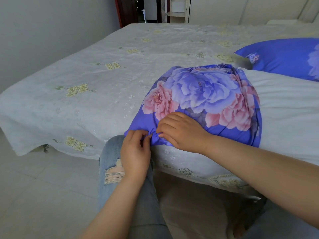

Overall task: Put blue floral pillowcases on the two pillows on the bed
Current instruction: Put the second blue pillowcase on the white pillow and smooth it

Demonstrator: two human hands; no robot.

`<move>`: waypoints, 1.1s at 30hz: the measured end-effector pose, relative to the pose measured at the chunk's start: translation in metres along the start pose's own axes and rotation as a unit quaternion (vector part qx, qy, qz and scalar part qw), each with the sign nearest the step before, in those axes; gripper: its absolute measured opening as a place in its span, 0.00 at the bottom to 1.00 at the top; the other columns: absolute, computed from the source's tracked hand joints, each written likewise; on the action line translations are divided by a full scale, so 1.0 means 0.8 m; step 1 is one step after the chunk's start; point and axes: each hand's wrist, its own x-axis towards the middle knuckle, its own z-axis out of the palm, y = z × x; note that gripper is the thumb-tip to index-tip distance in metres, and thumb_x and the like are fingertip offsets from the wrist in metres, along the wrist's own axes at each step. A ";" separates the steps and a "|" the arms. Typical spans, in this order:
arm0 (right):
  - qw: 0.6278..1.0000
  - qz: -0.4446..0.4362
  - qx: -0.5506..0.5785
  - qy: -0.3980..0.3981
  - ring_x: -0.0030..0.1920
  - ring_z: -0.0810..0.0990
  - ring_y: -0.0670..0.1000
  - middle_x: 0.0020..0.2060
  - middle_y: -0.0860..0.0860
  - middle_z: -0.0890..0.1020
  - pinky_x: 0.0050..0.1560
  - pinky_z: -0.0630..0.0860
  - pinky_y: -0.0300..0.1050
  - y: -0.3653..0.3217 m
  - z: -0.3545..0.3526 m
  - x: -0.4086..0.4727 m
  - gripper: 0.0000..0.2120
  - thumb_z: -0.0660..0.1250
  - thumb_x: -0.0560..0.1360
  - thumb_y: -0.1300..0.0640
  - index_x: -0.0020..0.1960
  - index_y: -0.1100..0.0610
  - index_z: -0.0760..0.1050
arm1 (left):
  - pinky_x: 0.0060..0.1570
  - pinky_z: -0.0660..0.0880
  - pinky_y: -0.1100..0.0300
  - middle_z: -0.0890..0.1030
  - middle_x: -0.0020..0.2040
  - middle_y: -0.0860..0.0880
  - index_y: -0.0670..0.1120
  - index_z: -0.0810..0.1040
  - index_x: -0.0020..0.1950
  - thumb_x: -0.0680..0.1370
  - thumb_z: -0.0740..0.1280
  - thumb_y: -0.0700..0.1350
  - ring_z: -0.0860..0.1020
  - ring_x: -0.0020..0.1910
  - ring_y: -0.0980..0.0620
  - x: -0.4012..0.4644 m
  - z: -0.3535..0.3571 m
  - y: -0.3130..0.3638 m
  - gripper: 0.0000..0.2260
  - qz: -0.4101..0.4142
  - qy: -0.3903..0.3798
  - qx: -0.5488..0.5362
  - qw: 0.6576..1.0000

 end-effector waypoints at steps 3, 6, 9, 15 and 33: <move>0.999 -0.004 -0.040 -0.004 0.46 0.77 0.54 0.47 0.50 0.80 0.49 0.68 0.46 0.000 0.007 0.000 0.08 0.66 0.73 0.56 0.51 0.54 0.79 | 0.34 0.70 0.56 0.77 0.40 0.51 0.46 0.78 0.42 0.75 0.68 0.44 0.74 0.40 0.48 -0.014 0.000 -0.008 0.03 0.042 -0.026 0.041 0.998; 0.997 -0.023 -0.071 -0.001 0.45 0.76 0.54 0.46 0.48 0.79 0.46 0.67 0.46 0.001 0.012 0.002 0.04 0.69 0.71 0.60 0.45 0.52 0.79 | 0.39 0.71 0.56 0.78 0.40 0.52 0.47 0.79 0.42 0.76 0.63 0.49 0.73 0.41 0.50 -0.016 -0.001 -0.011 0.09 0.066 -0.052 0.011 0.996; 0.996 -0.029 -0.087 0.014 0.42 0.75 0.54 0.43 0.48 0.79 0.43 0.68 0.47 0.004 0.012 0.003 0.03 0.69 0.72 0.60 0.42 0.53 0.77 | 0.46 0.72 0.53 0.78 0.42 0.51 0.46 0.79 0.43 0.78 0.58 0.49 0.74 0.43 0.50 0.004 -0.007 -0.008 0.12 0.041 -0.034 -0.056 0.997; 0.991 0.014 -0.118 0.062 0.38 0.74 0.55 0.38 0.50 0.78 0.40 0.67 0.49 -0.001 0.005 0.002 0.06 0.64 0.75 0.56 0.40 0.55 0.76 | 0.46 0.71 0.53 0.79 0.46 0.43 0.43 0.77 0.47 0.80 0.58 0.55 0.76 0.49 0.41 0.089 -0.005 -0.019 0.17 -0.106 -0.154 0.052 0.981; 0.878 0.393 -0.095 0.256 0.57 0.73 0.57 0.56 0.54 0.75 0.59 0.67 0.51 -0.017 -0.030 -0.097 0.05 0.69 0.74 0.59 0.50 0.57 0.80 | 0.47 0.68 0.53 0.77 0.55 0.33 0.34 0.75 0.50 0.80 0.57 0.41 0.75 0.54 0.35 0.174 0.031 0.048 0.12 0.001 -0.239 0.160 0.958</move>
